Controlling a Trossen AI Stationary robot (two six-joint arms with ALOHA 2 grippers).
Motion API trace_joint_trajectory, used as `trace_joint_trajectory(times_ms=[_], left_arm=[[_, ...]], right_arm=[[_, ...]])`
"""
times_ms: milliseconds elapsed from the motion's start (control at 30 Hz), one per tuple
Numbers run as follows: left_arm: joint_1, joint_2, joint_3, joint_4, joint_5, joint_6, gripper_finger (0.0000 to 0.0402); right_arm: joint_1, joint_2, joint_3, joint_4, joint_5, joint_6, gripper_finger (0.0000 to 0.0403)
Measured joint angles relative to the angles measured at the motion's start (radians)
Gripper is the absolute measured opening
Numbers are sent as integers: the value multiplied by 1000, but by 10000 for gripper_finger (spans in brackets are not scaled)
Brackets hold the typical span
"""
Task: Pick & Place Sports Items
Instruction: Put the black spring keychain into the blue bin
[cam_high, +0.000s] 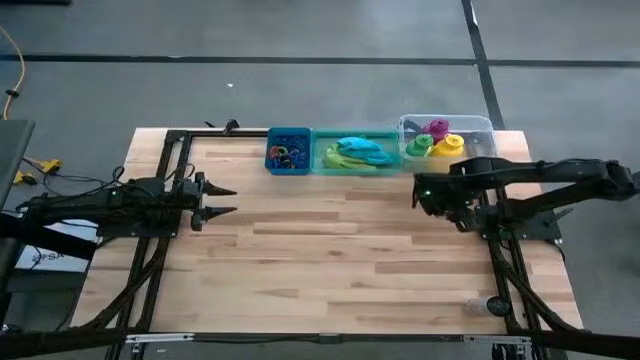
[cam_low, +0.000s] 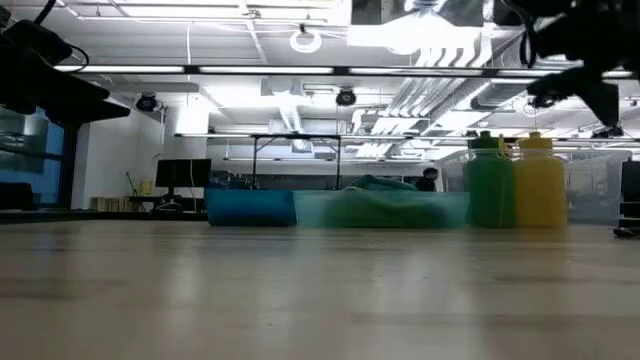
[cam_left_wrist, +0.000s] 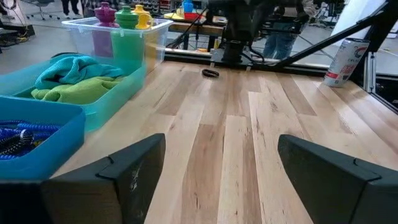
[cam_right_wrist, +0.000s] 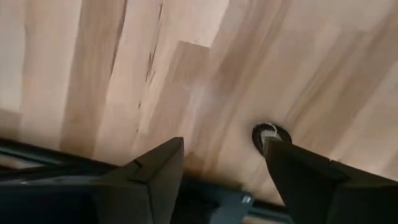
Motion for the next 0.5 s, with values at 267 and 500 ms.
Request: trace_joint_trajectory(times_ms=[267, 500], left_arm=[[0, 0, 0, 0, 0, 0, 254], [0, 0, 0, 0, 0, 0, 254]], right_arm=[[-11, -64, -221, 137, 2, -198, 175], [-84, -55, -340, 249, 53, -194, 175]])
